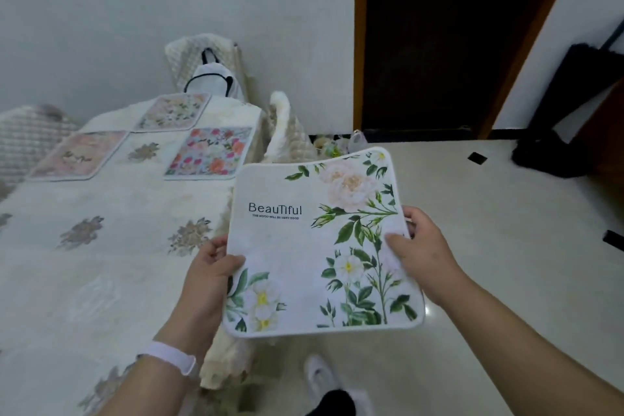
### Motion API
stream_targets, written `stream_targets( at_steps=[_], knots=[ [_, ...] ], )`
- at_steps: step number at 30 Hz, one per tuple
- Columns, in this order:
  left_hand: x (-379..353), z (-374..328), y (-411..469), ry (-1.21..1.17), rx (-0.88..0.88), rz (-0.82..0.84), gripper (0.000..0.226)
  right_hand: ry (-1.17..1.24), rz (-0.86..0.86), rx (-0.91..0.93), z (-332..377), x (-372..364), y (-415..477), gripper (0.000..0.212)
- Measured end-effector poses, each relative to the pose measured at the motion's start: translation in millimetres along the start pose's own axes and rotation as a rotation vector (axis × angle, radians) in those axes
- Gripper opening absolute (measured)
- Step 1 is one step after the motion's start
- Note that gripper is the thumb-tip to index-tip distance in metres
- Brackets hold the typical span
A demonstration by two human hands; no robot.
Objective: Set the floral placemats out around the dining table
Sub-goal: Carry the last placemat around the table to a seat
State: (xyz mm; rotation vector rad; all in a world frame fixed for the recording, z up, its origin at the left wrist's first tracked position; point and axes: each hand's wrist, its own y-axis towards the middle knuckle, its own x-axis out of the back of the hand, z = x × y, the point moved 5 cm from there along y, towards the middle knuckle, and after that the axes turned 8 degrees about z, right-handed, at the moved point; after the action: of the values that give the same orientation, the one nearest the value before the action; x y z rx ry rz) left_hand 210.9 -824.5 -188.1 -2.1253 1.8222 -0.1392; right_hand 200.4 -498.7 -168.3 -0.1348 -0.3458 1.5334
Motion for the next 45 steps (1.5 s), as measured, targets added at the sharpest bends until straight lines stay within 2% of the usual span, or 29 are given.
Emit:
stream_targets(
  at_steps=[8, 15, 24, 37, 45],
  knots=[
    [72.4, -7.8, 69.2, -0.329, 0.073, -0.131, 0.029, -0.110, 0.192, 0.036, 60.1, -92.4, 109.5, 0.033],
    [141.7, -23.2, 118.2, -0.322, 0.039, -0.283, 0.028, -0.164, 0.338, 0.039, 96.0, -182.2, 181.0, 0.040],
    [212.5, -1.4, 90.7, -0.448, -0.019, -0.549, 0.026, -0.328, 0.591, 0.054, 109.5, -294.0, 219.2, 0.037],
    [239.9, 32.9, 55.6, -0.552, -0.011, -1.035, 0.026, -0.579, 1.102, 0.080, 84.5, -447.4, 282.1, 0.039],
    [231.7, 69.1, 51.5, -0.577, 0.047, -1.216, 0.027, -0.682, 1.259, 0.112, 47.0, -506.7, 300.1, 0.041]
  ],
)
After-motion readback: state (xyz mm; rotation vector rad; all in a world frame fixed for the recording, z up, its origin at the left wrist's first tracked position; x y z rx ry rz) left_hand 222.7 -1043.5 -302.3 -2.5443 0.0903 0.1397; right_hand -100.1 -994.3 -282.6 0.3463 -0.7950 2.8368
